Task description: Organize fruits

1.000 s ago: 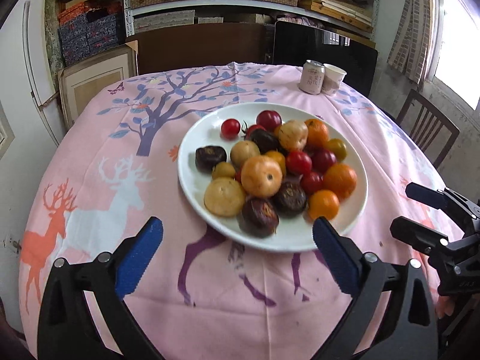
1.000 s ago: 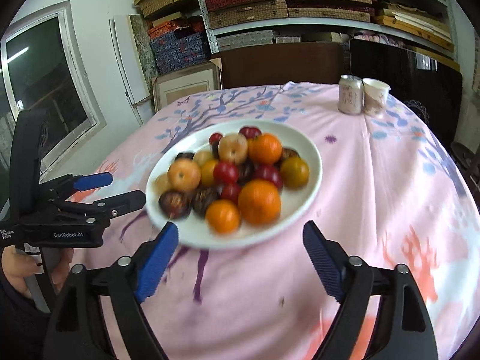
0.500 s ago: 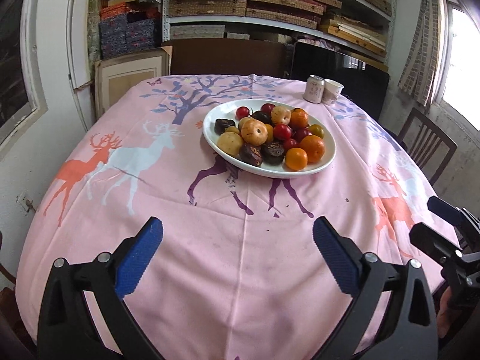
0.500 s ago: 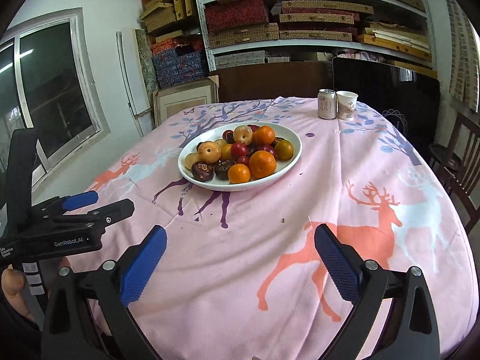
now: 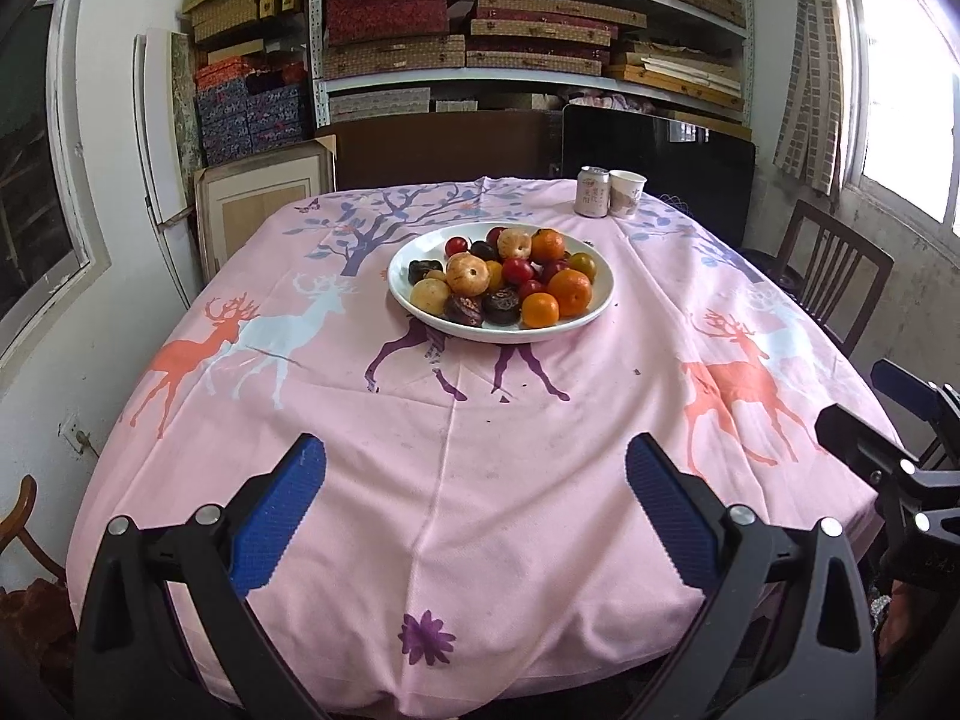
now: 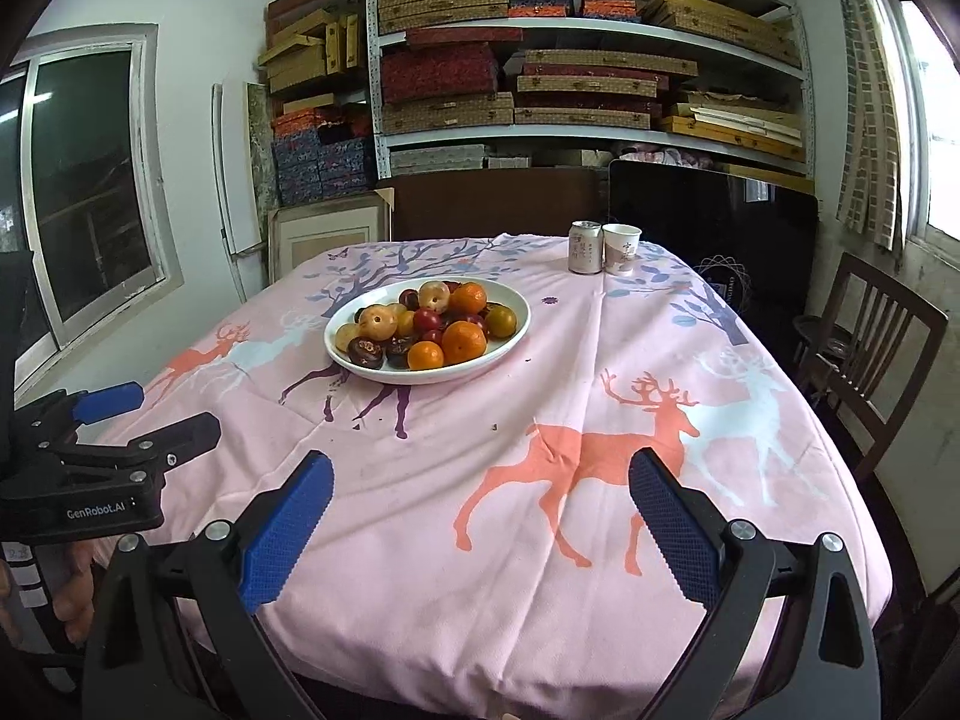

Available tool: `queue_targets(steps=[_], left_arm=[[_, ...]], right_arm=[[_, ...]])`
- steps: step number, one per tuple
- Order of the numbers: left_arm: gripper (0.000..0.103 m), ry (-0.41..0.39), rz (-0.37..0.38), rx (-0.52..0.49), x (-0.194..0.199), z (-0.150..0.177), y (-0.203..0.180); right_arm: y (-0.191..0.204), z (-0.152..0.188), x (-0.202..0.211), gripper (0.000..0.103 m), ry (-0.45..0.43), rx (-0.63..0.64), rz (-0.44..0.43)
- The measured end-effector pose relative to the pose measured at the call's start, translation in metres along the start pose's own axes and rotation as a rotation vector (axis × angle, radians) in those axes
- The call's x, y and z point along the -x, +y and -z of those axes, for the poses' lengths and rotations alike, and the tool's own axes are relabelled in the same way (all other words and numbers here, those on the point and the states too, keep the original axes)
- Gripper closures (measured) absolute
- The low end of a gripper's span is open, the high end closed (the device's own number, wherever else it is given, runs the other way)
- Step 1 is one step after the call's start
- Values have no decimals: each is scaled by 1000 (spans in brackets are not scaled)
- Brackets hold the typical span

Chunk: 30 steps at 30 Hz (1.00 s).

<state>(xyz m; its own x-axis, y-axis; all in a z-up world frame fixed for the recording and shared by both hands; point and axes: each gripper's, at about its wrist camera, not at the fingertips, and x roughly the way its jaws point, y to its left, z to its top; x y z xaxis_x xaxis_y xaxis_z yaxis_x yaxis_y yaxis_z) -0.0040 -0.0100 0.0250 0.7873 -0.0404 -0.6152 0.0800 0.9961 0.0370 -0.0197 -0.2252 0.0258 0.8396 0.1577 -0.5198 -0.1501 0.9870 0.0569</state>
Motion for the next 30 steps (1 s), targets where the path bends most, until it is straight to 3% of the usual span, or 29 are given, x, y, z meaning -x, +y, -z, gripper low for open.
queue_targets(steps=[30], left_arm=[[5,-6,-43,-16,0,1,-1]], right_arm=[[-8,1,-3,3,19,-38,13]])
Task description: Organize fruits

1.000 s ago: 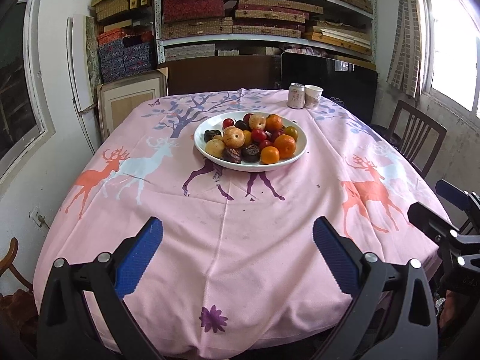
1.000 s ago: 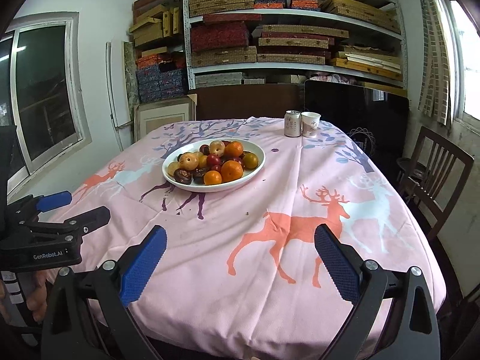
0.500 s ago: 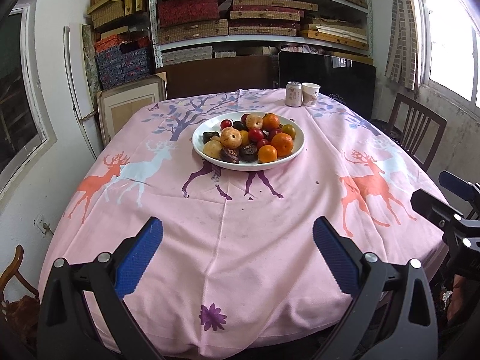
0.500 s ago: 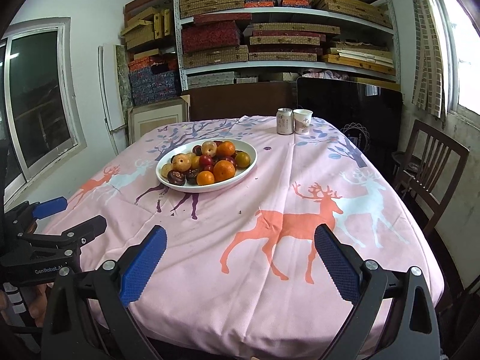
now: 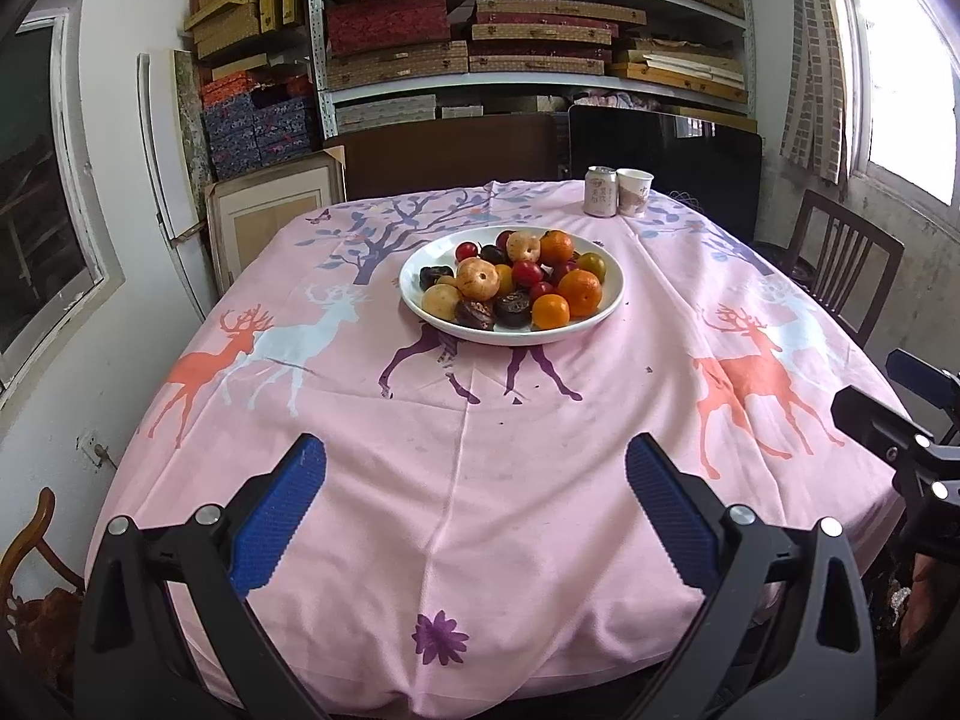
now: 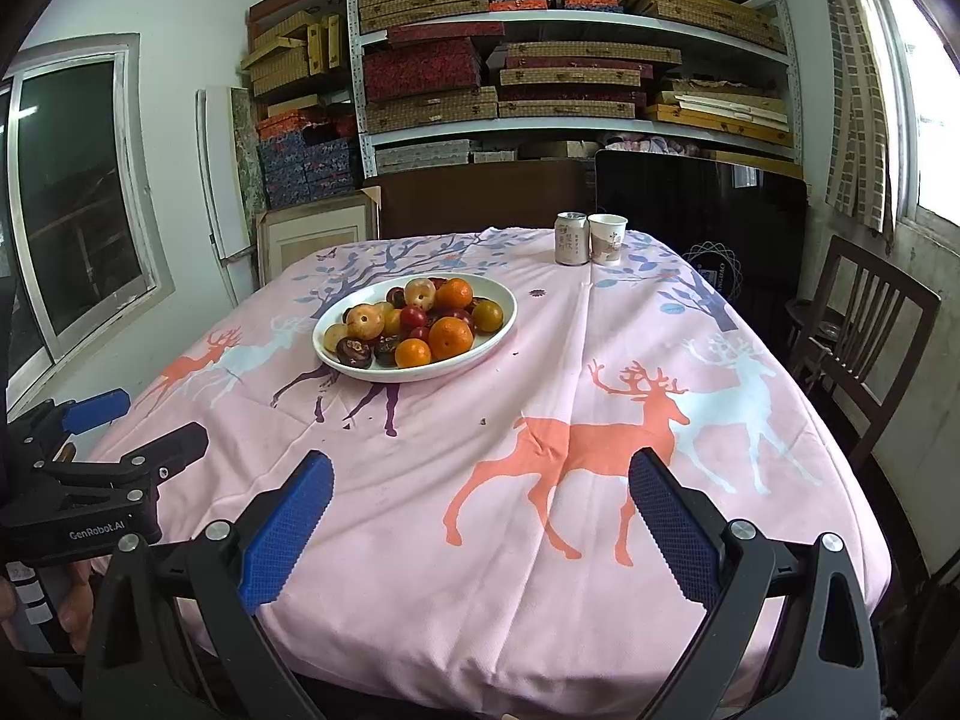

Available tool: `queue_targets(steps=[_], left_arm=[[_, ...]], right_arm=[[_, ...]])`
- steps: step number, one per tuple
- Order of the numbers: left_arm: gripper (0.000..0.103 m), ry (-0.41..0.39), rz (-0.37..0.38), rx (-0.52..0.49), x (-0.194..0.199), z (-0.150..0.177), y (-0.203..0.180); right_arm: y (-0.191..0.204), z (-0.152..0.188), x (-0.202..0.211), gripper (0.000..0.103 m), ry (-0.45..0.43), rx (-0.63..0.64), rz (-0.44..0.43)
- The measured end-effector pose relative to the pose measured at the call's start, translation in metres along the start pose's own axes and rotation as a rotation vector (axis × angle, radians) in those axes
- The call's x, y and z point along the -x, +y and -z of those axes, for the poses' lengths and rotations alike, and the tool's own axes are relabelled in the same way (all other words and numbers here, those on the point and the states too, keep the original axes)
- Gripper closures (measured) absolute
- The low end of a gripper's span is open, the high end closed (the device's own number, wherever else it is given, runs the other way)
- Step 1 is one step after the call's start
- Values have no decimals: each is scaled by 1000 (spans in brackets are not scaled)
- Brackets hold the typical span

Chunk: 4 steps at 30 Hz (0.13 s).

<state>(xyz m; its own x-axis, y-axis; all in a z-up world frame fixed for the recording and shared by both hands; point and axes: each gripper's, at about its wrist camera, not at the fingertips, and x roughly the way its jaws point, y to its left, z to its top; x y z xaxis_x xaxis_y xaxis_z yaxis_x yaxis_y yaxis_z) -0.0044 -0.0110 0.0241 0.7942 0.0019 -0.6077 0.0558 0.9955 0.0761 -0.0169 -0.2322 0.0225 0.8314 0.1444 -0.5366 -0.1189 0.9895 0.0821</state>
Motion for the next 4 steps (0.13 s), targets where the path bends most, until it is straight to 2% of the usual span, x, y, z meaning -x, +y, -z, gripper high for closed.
queue_targets(steps=[4], left_arm=[[5,1,-3,6,-1,0,2]], right_arm=[[0,0,1,3,0,-1,2]])
